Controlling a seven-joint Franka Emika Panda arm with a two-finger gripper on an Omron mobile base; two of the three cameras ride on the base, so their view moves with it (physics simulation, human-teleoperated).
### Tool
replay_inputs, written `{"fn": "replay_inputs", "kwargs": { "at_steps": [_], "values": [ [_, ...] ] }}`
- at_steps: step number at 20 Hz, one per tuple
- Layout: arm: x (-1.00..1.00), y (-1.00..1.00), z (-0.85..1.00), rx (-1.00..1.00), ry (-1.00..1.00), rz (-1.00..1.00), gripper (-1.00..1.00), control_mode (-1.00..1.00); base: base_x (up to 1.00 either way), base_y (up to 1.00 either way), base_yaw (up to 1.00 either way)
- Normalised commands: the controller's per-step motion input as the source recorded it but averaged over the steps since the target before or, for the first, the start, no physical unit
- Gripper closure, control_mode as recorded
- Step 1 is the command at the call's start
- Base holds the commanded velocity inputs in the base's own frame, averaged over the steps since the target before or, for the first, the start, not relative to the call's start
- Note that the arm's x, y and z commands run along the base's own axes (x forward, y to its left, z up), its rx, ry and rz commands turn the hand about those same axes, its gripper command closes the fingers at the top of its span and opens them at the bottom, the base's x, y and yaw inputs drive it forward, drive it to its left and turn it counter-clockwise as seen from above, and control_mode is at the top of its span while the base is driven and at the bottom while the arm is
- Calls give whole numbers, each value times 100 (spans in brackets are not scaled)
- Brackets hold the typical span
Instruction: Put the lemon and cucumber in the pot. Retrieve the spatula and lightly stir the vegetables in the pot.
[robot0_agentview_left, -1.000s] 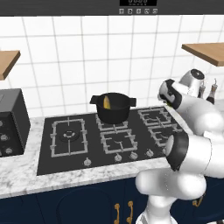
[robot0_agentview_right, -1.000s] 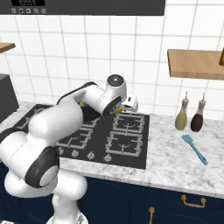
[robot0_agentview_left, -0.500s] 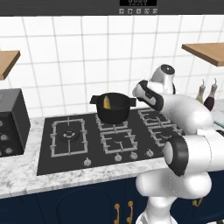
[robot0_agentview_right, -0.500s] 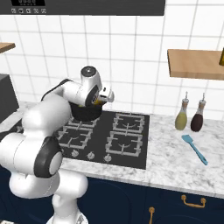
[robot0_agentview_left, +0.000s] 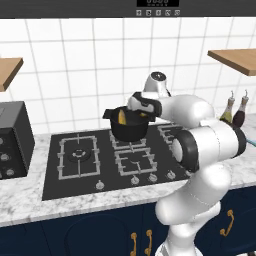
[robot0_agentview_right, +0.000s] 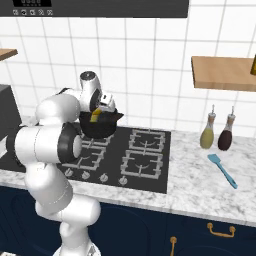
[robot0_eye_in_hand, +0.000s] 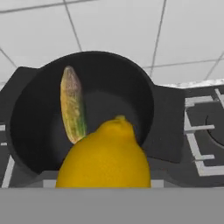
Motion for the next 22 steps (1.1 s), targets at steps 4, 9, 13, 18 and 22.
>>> {"fn": "replay_inputs", "kwargs": {
  "at_steps": [4, 9, 13, 18, 22],
  "values": [
    [62, 28, -67, 0, 12, 0, 100, -100, 0, 0, 0],
    [53, 22, -58, 0, 4, 0, 100, -100, 0, 0, 0],
    [38, 12, -31, 0, 0, 0, 100, -100, 0, 0, 0],
    [32, 0, -36, 0, 0, 0, -100, -100, 0, 0, 0],
    [16, 0, -8, 0, 0, 2, -100, -100, 0, 0, 0]
  ]
}}
